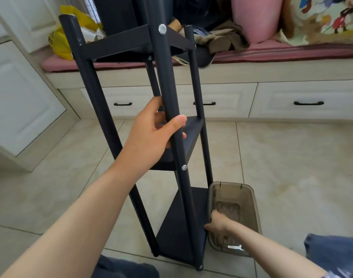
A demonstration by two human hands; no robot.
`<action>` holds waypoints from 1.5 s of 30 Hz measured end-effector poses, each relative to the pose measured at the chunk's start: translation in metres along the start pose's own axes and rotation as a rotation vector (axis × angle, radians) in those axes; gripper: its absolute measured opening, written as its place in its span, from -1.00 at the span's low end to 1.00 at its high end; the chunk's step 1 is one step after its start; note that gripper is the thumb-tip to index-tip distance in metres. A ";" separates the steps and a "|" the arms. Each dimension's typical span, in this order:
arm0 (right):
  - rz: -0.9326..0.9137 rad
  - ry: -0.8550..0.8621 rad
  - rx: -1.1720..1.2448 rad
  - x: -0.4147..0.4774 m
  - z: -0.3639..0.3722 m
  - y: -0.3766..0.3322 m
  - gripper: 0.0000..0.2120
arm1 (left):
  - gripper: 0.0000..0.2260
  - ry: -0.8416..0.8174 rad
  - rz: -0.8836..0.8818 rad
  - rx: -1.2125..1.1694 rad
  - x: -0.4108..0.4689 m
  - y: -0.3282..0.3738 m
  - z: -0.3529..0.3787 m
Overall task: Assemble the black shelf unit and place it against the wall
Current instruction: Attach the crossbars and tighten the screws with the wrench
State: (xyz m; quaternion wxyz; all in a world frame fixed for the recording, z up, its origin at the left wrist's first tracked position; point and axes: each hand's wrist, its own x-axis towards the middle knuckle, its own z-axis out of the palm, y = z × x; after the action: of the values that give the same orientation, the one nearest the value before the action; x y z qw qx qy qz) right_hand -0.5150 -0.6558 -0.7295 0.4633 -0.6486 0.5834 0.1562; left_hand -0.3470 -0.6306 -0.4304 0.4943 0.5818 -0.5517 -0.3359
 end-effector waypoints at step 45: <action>-0.115 -0.062 -0.546 0.071 -0.004 0.093 -0.66 | -0.82 0.073 -0.006 0.030 0.003 0.003 0.020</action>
State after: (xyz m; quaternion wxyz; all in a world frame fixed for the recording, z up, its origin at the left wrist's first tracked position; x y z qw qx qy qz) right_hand -0.5811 -0.6920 -0.8187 0.2973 -0.7762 0.4677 0.3008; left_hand -0.3664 -0.6376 -0.4324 0.5045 0.6025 -0.5366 -0.3075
